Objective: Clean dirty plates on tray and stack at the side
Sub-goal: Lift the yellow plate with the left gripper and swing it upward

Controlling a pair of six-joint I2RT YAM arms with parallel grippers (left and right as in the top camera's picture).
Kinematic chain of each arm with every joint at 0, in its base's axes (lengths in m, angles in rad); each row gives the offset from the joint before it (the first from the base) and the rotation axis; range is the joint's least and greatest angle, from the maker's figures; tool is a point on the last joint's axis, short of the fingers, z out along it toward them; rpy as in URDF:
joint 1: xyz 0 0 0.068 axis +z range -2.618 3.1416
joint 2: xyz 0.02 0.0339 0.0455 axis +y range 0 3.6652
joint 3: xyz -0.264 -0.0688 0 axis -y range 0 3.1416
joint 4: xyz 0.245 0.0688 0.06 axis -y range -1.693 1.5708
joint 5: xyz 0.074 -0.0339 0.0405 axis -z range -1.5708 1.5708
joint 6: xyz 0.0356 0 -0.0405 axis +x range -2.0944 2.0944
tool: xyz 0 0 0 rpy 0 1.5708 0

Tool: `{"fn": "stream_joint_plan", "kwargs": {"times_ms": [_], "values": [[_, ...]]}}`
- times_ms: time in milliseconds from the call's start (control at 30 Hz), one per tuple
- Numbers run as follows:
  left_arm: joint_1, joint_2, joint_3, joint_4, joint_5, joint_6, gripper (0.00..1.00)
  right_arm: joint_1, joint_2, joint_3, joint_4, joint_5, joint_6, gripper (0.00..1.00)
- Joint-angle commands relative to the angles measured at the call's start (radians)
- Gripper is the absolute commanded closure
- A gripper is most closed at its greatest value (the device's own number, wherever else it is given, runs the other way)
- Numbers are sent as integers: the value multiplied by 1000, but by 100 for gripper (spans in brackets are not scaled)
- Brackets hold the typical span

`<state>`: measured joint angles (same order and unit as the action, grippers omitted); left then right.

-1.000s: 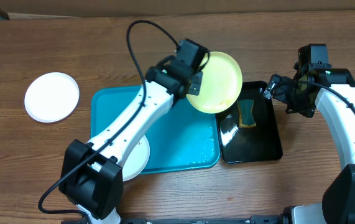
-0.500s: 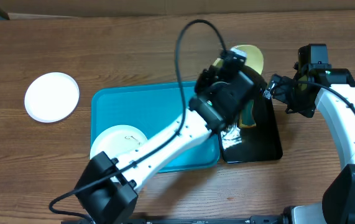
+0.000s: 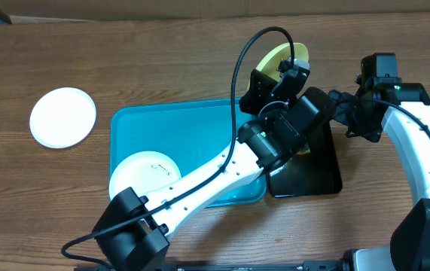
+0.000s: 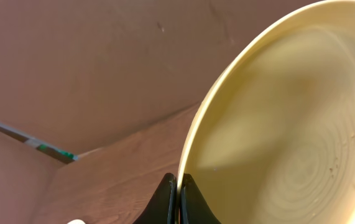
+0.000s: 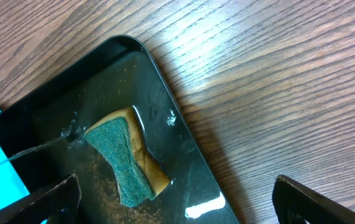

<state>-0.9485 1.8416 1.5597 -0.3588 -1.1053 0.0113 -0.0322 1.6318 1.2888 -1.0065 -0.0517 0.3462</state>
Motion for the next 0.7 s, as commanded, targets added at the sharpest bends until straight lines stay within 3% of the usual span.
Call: {"fn": "stream_joint_plan", "kwargs": {"times_ms": [0, 133, 233, 367, 467, 667], "values": [[-14, -27, 27, 13, -63, 19, 96, -3, -19, 21, 6, -3, 2, 0], [-13, -27, 27, 37, -127, 18, 96, -3, -19, 21, 6, -3, 2, 0], [-21, -27, 27, 75, -83, -40, 96, -3, -19, 21, 6, -3, 2, 0], [-42, -27, 27, 130, -107, 70, 96, -3, -19, 21, 6, -3, 2, 0], [-40, -27, 27, 152, -45, 83, 96, -3, -19, 21, 6, -3, 2, 0], [-40, -27, 27, 138, -65, 124, 96, -3, -19, 21, 6, -3, 2, 0]]}}
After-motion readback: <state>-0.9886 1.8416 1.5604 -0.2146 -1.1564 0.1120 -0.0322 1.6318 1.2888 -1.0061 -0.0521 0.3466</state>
